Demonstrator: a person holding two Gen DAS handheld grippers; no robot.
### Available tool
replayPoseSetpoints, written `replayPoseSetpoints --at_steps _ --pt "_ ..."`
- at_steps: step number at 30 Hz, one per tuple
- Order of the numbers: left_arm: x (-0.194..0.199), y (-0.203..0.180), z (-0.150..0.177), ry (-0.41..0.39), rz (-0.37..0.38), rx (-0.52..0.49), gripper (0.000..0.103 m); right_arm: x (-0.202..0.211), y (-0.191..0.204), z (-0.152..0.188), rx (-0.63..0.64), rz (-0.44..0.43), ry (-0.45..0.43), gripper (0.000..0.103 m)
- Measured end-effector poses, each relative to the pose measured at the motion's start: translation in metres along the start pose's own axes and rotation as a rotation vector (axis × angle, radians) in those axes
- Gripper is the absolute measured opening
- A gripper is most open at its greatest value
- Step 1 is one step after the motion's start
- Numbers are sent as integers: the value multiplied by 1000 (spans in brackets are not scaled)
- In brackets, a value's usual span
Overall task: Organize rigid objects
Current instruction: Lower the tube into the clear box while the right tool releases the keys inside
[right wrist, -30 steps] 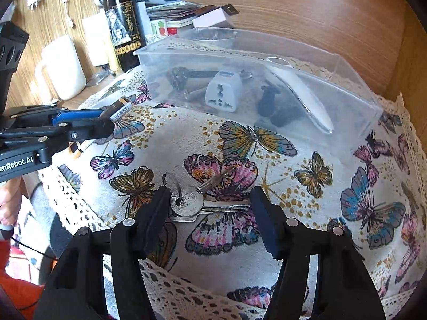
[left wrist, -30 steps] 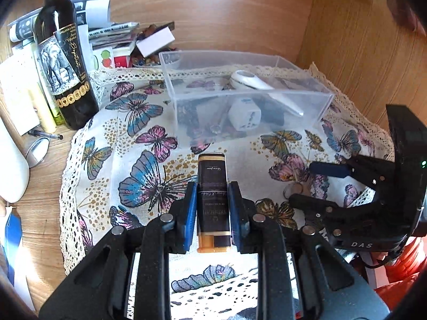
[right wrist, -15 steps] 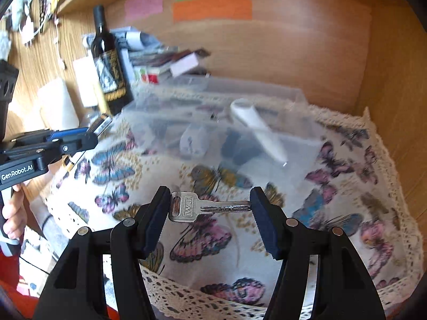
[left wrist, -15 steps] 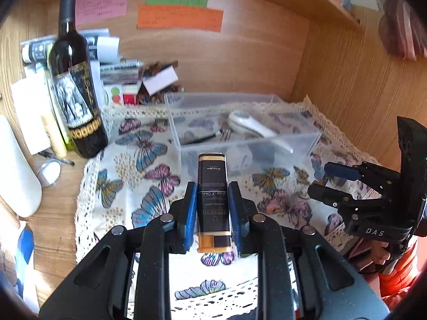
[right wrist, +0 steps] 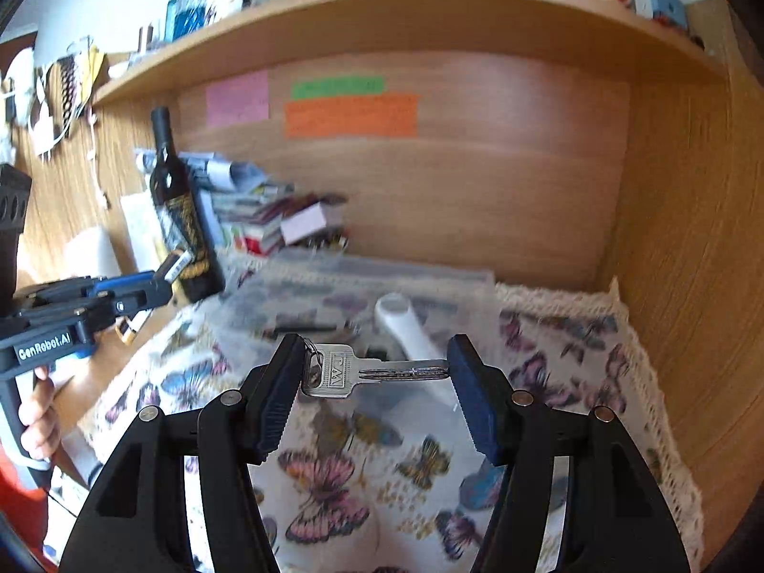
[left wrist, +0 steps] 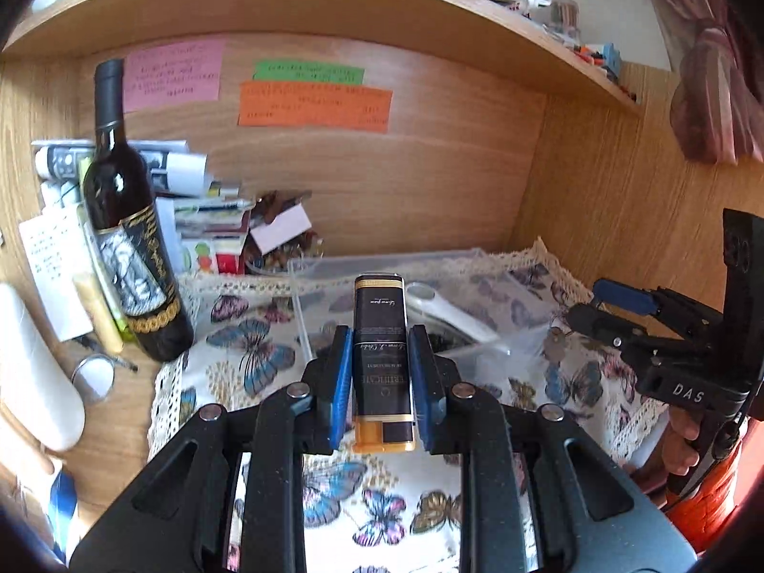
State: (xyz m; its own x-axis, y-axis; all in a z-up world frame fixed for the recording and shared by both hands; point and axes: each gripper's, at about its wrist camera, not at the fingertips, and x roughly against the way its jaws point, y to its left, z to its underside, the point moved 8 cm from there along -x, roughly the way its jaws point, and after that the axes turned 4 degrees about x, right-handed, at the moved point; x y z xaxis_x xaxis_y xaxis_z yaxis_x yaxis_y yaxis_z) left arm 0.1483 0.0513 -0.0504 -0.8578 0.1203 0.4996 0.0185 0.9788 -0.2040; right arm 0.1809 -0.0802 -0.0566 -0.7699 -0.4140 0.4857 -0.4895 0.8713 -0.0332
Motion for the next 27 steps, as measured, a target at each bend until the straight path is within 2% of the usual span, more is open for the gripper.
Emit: replayPoseSetpoints --at_steps 5,10,17,27 --pt "-16 0 -17 -4 -12 -1 23 -6 -12 -21 -6 24 -40 59" --pt "-37 3 -27 14 -23 6 23 -20 -20 -30 -9 44 -41 59" --pt "-79 8 -20 100 -34 13 23 -62 -28 -13 -8 59 56 59" --pt "-132 7 9 244 -30 -8 23 -112 -28 21 -9 25 201 59"
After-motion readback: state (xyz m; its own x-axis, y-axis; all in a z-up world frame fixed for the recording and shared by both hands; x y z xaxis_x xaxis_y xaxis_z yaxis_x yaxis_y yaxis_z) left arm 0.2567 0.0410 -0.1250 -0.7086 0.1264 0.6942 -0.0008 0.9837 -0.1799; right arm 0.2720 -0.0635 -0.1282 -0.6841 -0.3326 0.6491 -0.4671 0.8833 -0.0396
